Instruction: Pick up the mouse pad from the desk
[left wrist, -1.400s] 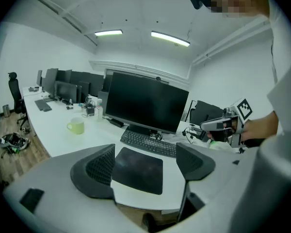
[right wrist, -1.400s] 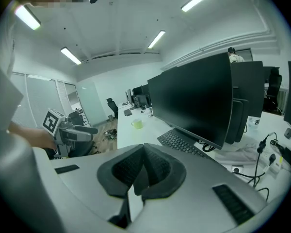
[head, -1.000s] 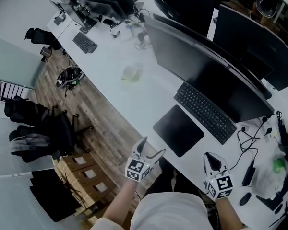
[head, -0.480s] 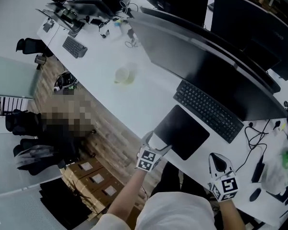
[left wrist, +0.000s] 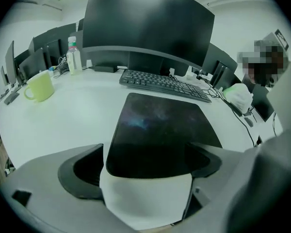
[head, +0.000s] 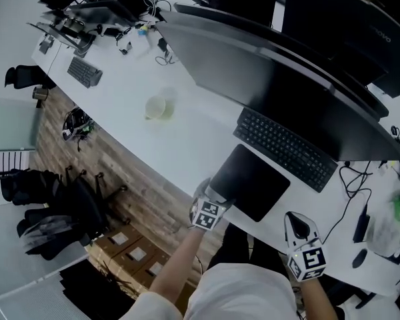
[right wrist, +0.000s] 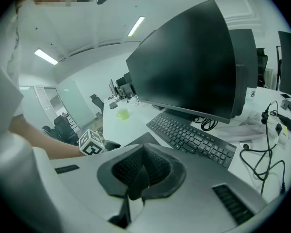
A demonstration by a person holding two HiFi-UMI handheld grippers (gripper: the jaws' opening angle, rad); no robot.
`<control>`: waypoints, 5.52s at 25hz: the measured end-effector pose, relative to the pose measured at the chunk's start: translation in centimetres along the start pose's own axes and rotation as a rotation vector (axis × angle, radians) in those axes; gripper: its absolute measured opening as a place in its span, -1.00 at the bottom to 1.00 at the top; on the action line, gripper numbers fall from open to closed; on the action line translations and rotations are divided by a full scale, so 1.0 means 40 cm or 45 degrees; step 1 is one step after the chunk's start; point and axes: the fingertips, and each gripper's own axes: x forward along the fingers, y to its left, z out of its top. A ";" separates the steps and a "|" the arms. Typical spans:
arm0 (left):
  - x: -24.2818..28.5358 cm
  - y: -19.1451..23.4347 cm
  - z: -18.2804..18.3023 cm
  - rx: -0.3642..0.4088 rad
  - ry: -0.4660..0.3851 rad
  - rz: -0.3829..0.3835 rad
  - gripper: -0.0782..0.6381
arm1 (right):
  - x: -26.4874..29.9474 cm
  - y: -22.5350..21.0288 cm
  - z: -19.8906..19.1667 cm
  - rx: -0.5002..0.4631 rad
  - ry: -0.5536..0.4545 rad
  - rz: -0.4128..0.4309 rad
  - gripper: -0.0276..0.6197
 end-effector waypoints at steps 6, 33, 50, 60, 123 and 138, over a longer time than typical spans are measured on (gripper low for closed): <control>0.028 0.007 -0.026 0.026 0.034 0.056 0.67 | 0.011 0.016 -0.009 0.021 0.008 -0.021 -0.88; 0.001 -0.024 0.040 0.022 -0.025 -0.065 -0.63 | -0.026 0.043 0.029 0.043 -0.032 -0.160 -0.88; -0.177 -0.134 0.176 0.117 -0.144 -0.320 -0.66 | -0.153 0.090 0.099 0.023 -0.174 -0.335 -0.88; -0.330 -0.201 0.250 0.171 -0.287 -0.341 -0.66 | -0.278 0.099 0.118 -0.019 -0.274 -0.386 -0.88; -1.213 -0.321 0.100 -0.109 -0.947 0.013 -0.65 | -0.748 0.438 0.141 -0.318 -0.643 -0.218 -0.88; -1.224 -0.298 0.090 -0.126 -0.961 0.017 -0.66 | -0.727 0.459 0.148 -0.323 -0.646 -0.206 -0.88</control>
